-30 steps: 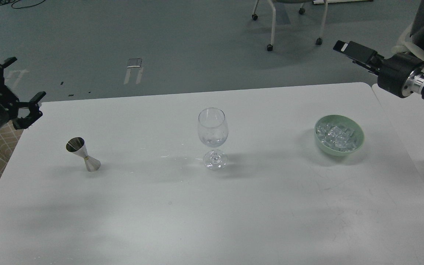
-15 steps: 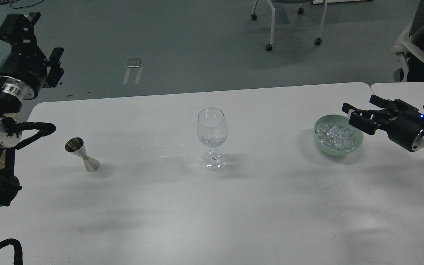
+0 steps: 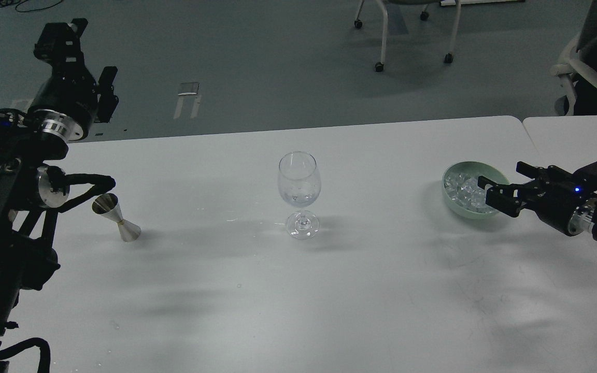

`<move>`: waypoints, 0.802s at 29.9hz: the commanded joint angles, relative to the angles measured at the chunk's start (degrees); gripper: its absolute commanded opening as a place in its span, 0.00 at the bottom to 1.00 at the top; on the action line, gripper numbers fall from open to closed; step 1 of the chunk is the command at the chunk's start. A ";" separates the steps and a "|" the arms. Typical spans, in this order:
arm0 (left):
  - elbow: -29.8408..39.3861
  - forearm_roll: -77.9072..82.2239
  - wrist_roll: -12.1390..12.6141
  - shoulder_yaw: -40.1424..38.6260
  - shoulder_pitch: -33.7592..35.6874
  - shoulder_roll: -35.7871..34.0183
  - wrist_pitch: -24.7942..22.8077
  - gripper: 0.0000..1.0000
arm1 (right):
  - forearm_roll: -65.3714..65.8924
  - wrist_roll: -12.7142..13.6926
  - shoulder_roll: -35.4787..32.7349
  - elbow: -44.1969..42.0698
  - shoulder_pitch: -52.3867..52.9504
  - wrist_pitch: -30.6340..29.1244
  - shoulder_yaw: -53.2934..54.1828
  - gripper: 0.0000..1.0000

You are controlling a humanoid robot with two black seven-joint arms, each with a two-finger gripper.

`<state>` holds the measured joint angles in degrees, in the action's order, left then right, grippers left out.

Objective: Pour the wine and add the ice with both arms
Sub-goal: 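Reach the right gripper into the green bowl and grasp ice cubes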

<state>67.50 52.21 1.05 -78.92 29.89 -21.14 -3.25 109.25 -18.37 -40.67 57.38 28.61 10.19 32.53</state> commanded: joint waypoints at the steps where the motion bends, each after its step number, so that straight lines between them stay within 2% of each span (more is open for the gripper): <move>1: -0.09 -0.18 0.01 0.00 -0.09 -0.04 -0.01 0.97 | -0.09 0.00 1.29 -1.65 3.02 0.00 -4.31 0.90; 2: 0.00 -0.09 0.01 0.00 -0.09 -0.12 -0.01 0.97 | 0.00 0.00 1.73 -2.62 4.07 0.00 -5.71 0.81; 3: 0.00 -0.18 -0.08 0.00 -0.09 -0.13 -0.01 0.97 | 0.00 -0.08 2.17 -3.23 4.78 0.09 -6.50 0.65; 4: 0.00 -0.18 -0.08 0.00 -0.09 -0.21 -0.01 0.97 | 0.00 0.00 2.35 -3.50 4.96 0.00 -6.77 0.63; 24: -0.17 -0.36 -0.17 0.09 -0.45 -0.04 -0.01 0.97 | 0.27 0.00 4.37 -7.46 8.74 -0.08 -12.31 0.63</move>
<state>67.41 51.93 0.88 -78.85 29.45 -21.18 -3.25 109.47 -18.37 -36.43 50.01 37.34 10.15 20.74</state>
